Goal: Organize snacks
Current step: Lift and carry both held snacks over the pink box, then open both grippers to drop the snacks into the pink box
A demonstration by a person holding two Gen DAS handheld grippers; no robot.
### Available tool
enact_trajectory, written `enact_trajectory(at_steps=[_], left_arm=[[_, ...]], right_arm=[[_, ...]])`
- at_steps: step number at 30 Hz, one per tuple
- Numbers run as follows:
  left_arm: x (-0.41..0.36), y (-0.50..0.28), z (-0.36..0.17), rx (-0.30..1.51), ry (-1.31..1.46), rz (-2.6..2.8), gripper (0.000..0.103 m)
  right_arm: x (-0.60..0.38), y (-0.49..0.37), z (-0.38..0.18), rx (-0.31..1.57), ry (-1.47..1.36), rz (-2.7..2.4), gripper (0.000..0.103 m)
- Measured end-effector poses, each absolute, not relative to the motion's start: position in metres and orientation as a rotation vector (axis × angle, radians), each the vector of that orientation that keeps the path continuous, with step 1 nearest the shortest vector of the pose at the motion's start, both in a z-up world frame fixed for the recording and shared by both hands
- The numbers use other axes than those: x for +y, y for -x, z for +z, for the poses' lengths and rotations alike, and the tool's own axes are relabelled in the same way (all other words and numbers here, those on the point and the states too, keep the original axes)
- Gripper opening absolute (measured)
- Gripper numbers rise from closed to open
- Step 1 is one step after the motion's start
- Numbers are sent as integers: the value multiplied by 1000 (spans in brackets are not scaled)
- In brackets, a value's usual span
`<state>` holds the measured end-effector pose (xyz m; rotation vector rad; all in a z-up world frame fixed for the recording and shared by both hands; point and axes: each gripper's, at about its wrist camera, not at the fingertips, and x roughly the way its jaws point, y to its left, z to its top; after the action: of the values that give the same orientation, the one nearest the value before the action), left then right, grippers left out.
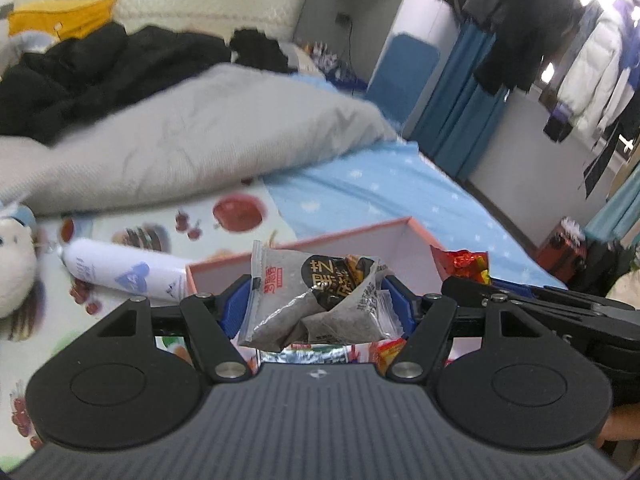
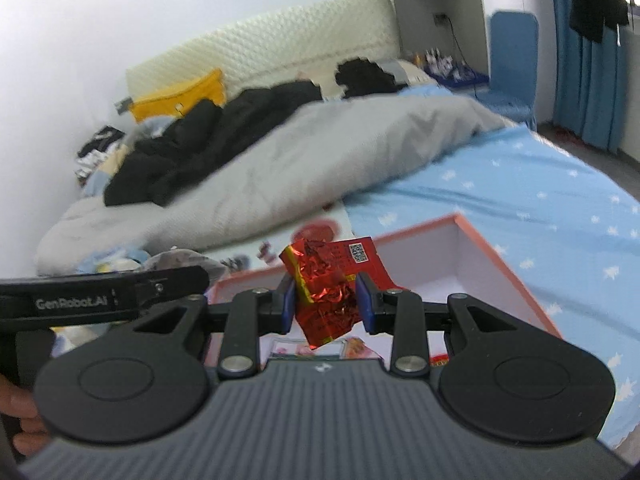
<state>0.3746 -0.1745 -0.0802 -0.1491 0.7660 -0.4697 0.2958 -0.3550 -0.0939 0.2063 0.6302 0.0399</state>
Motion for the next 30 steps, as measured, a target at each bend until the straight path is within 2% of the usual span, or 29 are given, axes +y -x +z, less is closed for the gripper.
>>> enact_trajectory(at_steps=[11, 13, 15, 16, 19, 30], left_arm=[[-185, -393, -125, 854, 102, -491, 74], [-185, -394, -128, 866, 104, -495, 78], [-183, -396, -127, 870, 118, -490, 90], [-182, -395, -126, 861, 123, -485, 91], [-179, -389, -114, 842, 116, -489, 96], [-166, -344, -36, 691, 84, -450, 98]], right_arm=[[-361, -319, -146, 754, -239, -2, 36], [-361, -317, -149, 759, -240, -18, 41], [-360, -316, -150, 772, -233, -30, 45], [-361, -315, -149, 774, -236, -29, 47], [-364, -310, -143, 754, -253, -40, 63], [-357, -276, -79, 606, -244, -35, 63]])
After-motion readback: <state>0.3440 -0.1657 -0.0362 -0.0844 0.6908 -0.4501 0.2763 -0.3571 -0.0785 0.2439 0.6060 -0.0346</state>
